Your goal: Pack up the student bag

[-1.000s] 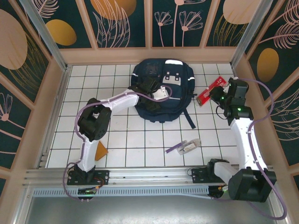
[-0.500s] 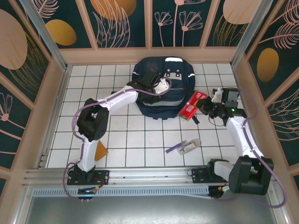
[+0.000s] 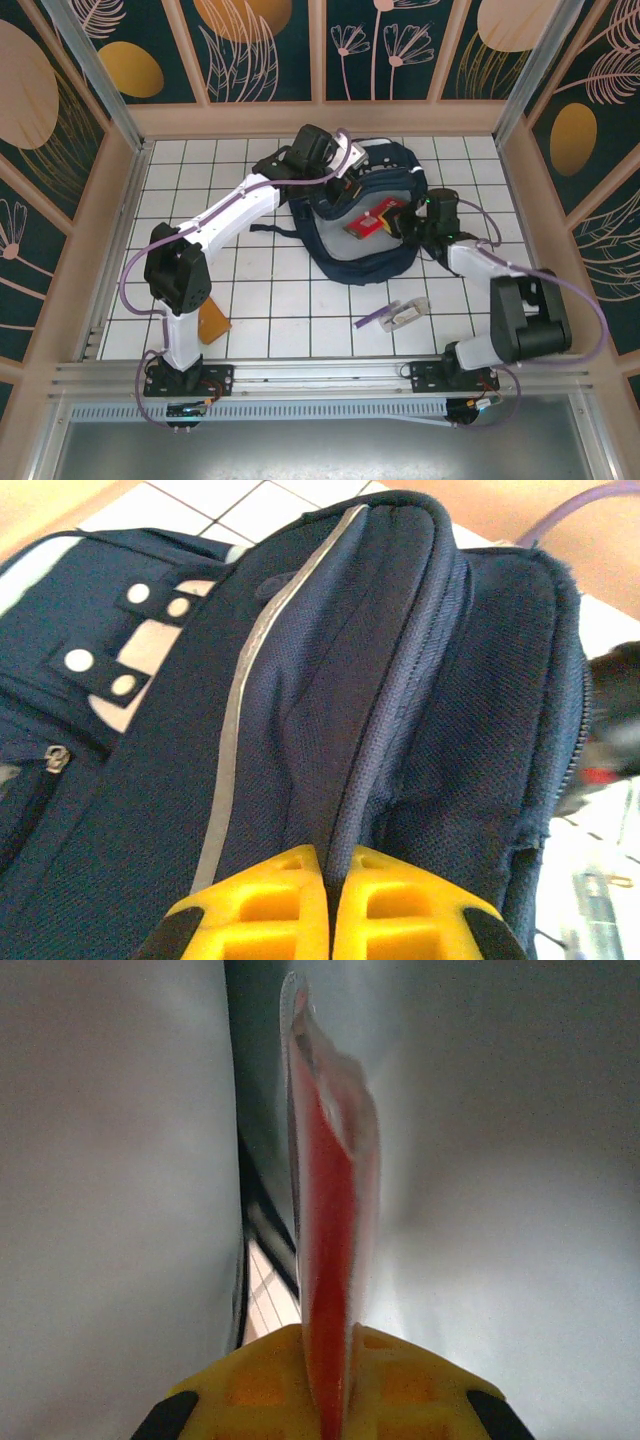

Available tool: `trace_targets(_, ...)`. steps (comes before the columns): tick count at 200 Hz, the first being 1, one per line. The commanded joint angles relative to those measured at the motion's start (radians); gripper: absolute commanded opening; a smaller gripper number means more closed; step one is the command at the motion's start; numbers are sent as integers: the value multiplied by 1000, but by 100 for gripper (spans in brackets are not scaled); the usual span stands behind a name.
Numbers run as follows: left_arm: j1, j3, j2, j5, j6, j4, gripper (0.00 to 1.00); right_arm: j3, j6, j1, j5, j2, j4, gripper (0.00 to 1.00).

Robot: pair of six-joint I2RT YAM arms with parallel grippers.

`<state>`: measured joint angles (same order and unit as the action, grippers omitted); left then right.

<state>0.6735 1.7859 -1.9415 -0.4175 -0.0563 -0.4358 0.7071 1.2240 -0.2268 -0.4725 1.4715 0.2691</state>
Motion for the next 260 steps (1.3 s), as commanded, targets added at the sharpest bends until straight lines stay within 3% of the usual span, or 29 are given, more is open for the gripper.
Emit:
trace_targets(1, 16, 17, 65, -169, 106, 167, 0, 70, 183, -63, 280, 83, 246, 0)
trace_targets(23, 28, 15, 68, -196, 167, 210, 0, 57, 275, -127, 466, 211, 468, 0)
trace_targets(36, 28, 17, 72, -243, 217, 249, 0, 81, 231, -144, 485, 320, 678, 0)
trace_targets(55, 28, 17, 78, -255, 277, 288, 0, 158, 327, -159, 479, 481, 767, 19)
trace_targets(65, 29, 17, 82, -235, 282, 282, 0, 157, 389, -184, 543, 509, 781, 31)
trace_targets(78, 29, 12, 83, -233, 282, 280, 0, 164, 410, -205, 594, 509, 743, 38)
trace_targets(102, 27, 13, 76, -181, 255, 243, 0, 212, 394, -212, 542, 438, 507, 51)
trace_targets(140, -12, -25, 61, -77, 198, 195, 0, 244, 310, -213, 523, 206, -50, 70)
trace_targets(168, -48, -80, 64, -81, 209, 231, 0, 213, 231, -172, 430, 90, -281, 72)
trace_targets(198, -54, -121, 54, -121, 165, 231, 0, 116, 89, -128, 332, -58, -355, 70)
trace_targets(218, -54, -137, 22, -213, 151, 199, 0, 104, -41, -133, 373, -184, -499, 69)
trace_targets(243, -37, -167, 19, -210, 78, 77, 11, 81, -149, -113, 418, -344, -720, 69)
trace_targets(260, -36, -264, 87, -190, 86, 92, 20, 83, -206, -102, 453, -438, -843, 69)
